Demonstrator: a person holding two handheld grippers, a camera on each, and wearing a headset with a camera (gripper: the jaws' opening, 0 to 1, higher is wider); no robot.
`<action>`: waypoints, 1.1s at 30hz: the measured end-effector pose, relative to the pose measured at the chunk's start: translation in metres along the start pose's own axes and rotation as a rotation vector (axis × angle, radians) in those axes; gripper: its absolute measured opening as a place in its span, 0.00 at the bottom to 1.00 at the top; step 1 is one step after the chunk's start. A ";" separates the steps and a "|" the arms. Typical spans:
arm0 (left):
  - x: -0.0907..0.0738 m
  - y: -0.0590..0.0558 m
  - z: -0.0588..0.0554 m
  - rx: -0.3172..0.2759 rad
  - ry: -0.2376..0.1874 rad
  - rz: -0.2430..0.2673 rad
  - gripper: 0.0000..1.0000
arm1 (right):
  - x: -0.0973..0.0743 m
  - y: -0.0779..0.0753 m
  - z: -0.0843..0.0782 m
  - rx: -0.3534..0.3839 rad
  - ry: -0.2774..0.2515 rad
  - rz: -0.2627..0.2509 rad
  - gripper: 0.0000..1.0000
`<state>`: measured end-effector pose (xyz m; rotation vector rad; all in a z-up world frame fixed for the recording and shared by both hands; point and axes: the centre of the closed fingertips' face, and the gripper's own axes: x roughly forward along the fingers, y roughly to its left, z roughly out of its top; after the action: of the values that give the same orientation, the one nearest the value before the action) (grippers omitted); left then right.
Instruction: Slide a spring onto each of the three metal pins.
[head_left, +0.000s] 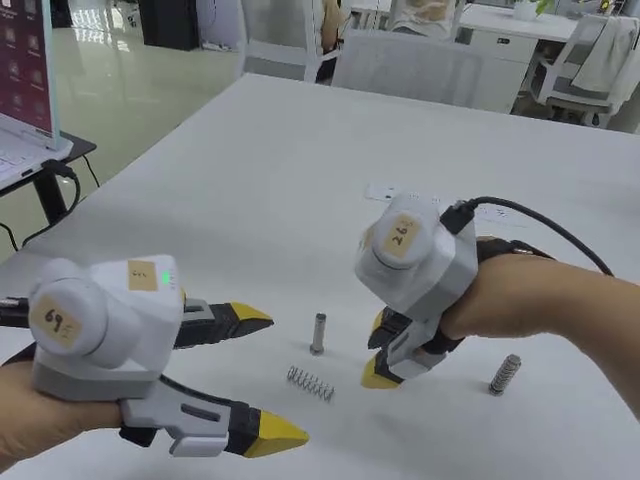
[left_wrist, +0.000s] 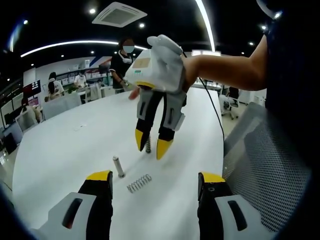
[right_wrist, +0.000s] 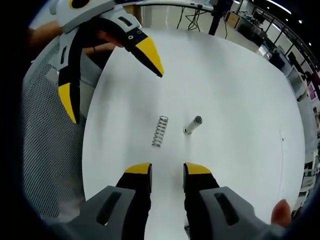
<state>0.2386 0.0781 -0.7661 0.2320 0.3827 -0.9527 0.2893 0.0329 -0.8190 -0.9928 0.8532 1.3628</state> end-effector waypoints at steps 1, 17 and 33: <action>0.000 0.000 0.000 0.000 0.001 0.000 0.65 | 0.001 0.001 0.001 0.002 -0.002 0.002 0.23; 0.001 -0.002 -0.003 0.000 0.010 -0.008 0.64 | 0.025 0.011 0.015 0.022 -0.013 0.013 0.17; 0.001 -0.002 -0.005 -0.003 0.015 -0.010 0.63 | 0.045 0.013 0.015 0.094 -0.006 0.006 0.12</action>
<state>0.2367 0.0780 -0.7709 0.2349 0.3998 -0.9608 0.2778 0.0630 -0.8562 -0.9134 0.9084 1.3185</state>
